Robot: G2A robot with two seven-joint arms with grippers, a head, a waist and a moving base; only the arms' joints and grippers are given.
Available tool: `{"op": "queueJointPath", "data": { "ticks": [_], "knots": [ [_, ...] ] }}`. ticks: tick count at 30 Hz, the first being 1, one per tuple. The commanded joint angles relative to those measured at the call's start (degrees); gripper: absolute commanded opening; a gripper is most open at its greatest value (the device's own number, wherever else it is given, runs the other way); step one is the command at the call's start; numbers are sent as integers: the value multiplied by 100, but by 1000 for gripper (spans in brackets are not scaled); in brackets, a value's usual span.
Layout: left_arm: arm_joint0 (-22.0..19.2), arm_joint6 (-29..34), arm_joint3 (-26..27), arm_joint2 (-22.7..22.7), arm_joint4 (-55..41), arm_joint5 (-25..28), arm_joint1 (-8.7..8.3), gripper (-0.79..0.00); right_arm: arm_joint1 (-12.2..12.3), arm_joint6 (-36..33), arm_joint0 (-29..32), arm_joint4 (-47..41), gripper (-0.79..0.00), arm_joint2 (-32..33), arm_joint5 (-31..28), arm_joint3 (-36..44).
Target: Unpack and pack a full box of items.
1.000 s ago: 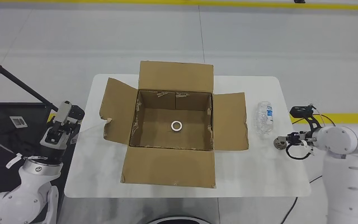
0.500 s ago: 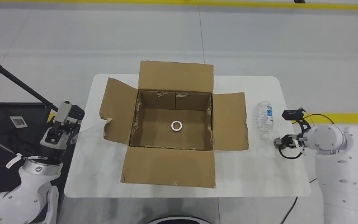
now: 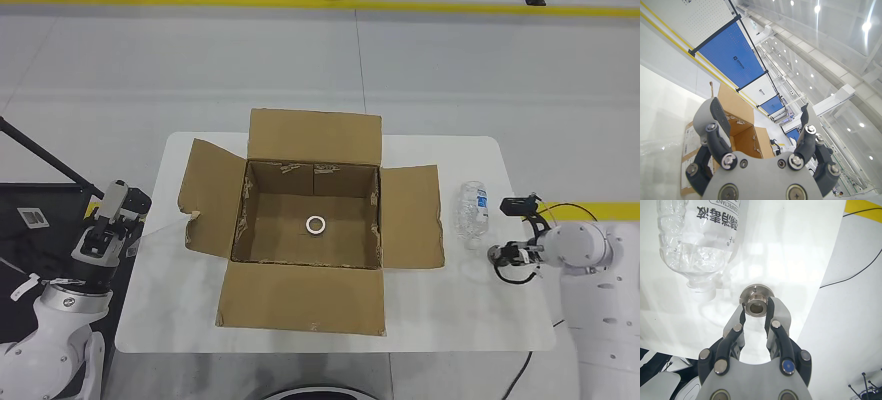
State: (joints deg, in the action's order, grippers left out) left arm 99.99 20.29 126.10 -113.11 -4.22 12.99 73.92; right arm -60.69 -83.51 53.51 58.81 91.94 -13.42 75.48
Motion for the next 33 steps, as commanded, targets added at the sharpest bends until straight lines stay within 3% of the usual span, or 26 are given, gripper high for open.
{"op": "queueJointPath", "data": {
  "ticks": [1,11,14,17,21,28,33],
  "knots": [
    [0,0,0,0,0,0,0,0,7,18,-27,30,-551,-48,29,-37],
    [0,0,0,0,0,0,0,0,47,96,-112,121,-566,-275,161,-171],
    [0,0,0,0,0,0,0,0,59,113,-126,123,-616,-309,175,-219],
    [0,0,0,0,0,0,0,0,72,137,-140,116,-770,-342,201,-242],
    [0,0,0,0,0,0,0,0,103,191,-139,62,-785,-285,217,-135],
    [0,0,0,0,0,0,0,0,190,252,-99,-432,-785,151,198,769],
    [0,0,0,0,0,0,0,0,241,420,68,-1709,-785,809,184,1680]
  ]
}}
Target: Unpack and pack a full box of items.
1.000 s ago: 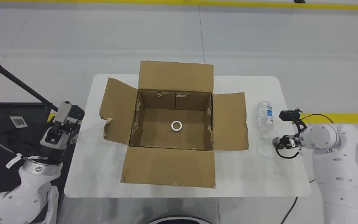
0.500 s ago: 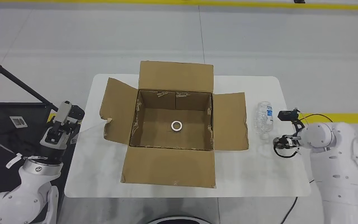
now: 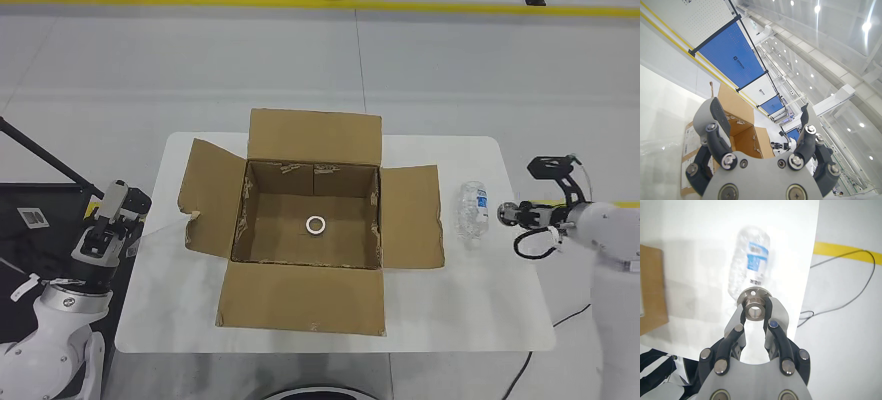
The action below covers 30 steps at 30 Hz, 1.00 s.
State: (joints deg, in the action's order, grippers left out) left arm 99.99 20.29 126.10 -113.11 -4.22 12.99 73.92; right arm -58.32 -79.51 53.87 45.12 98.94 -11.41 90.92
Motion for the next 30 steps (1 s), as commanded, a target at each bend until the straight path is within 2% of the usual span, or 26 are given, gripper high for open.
{"op": "queueJointPath", "data": {
  "ticks": [1,5,9,13,19,25,30],
  "knots": [
    [0,0,0,0,0,0,0,0,11,63,53,-649,-785,223,-47,289],
    [0,0,0,0,0,0,0,0,38,162,163,-1803,-785,533,-217,695],
    [0,0,0,0,0,0,0,0,51,143,167,-3119,-785,583,-428,894],
    [0,0,0,0,0,0,0,0,63,51,90,-4427,-785,455,-724,933],
    [0,0,0,0,0,0,0,0,88,-14,-101,-5627,-785,135,-1020,892],
    [0,0,0,0,0,0,0,0,124,-64,-322,-6206,-785,-164,-1103,884],
    [0,0,0,0,0,0,0,0,134,150,-449,-5593,-785,-738,-935,1008]
  ]
}}
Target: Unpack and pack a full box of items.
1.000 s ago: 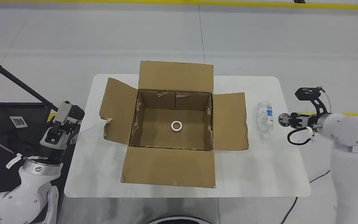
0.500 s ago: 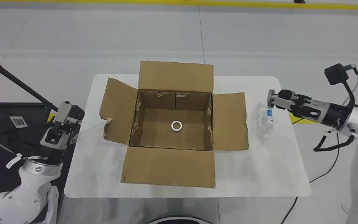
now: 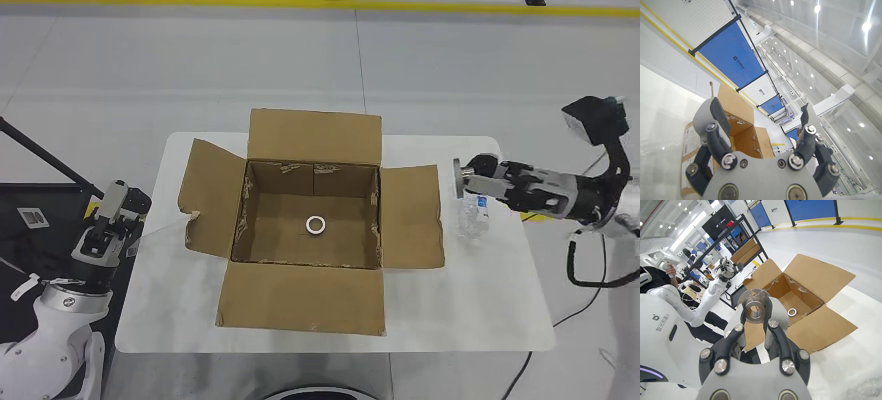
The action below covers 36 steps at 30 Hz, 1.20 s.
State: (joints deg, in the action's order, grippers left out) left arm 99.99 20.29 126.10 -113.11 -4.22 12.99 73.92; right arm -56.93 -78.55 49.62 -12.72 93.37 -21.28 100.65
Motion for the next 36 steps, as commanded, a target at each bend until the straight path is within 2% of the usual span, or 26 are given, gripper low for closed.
{"op": "queueJointPath", "data": {
  "ticks": [1,11,16,22,29,36],
  "knots": [
    [0,0,0,0,0,0,0,0,-16,116,-55,394,-785,-411,104,50],
    [0,0,0,0,0,0,0,0,-274,1092,-883,2597,-785,-2848,684,-78],
    [0,0,0,0,0,0,0,0,-551,1397,-1376,3446,-785,-4255,854,-416],
    [0,0,0,0,0,0,0,0,-952,1674,-2018,4906,-785,-5604,1478,-960],
    [0,0,0,0,0,0,0,0,-1399,1355,-2580,5598,-785,-6512,1698,-1832],
    [0,0,0,0,0,0,0,0,-1789,910,-2903,5547,-785,-6966,1517,-2697]
  ]
}}
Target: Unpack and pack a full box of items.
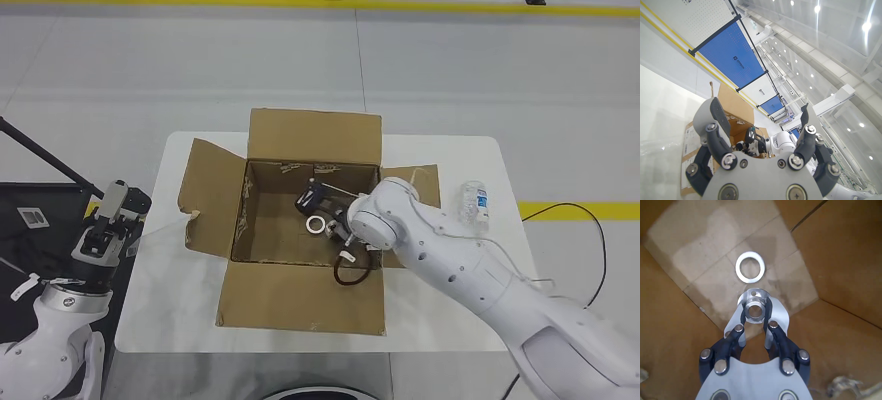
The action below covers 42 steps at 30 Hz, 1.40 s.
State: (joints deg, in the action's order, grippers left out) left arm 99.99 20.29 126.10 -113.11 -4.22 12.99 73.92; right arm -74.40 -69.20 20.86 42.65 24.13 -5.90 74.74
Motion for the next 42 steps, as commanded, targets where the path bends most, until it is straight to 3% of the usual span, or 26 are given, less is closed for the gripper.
{"op": "queueJointPath", "data": {
  "ticks": [1,9,10,12,20,25,27,31,37,39,40,42],
  "knots": [
    [0,0,0,0,0,0,0,0,-89,-42,-61,-13,-785,-68,-41,-201],
    [0,0,0,0,0,0,0,0,-377,9,-191,29,-785,-208,-110,-810],
    [0,0,0,0,0,0,0,0,-403,16,-198,31,-717,-210,-121,-855],
    [0,0,0,0,0,0,0,0,-447,18,-206,35,-671,-210,-153,-941],
    [0,0,0,0,0,0,0,0,-554,-17,-200,86,-570,-140,-231,-1120],
    [0,0,0,0,0,0,0,0,-514,-98,-155,189,-545,16,-238,-982],
    [0,0,0,0,0,0,0,0,-471,-152,-115,237,-499,110,-238,-857],
    [0,0,0,0,0,0,0,0,-331,-253,6,283,-480,409,-283,-468],
    [0,0,0,0,0,0,0,0,156,-590,469,146,-440,1597,-478,882],
    [0,0,0,0,0,0,0,0,361,-757,778,150,-403,2191,-481,1509],
    [0,0,0,0,0,0,0,0,463,-829,951,141,-317,2533,-499,1846],
    [0,0,0,0,0,0,0,0,661,-975,1338,245,-237,3284,-488,2513]
  ]
}}
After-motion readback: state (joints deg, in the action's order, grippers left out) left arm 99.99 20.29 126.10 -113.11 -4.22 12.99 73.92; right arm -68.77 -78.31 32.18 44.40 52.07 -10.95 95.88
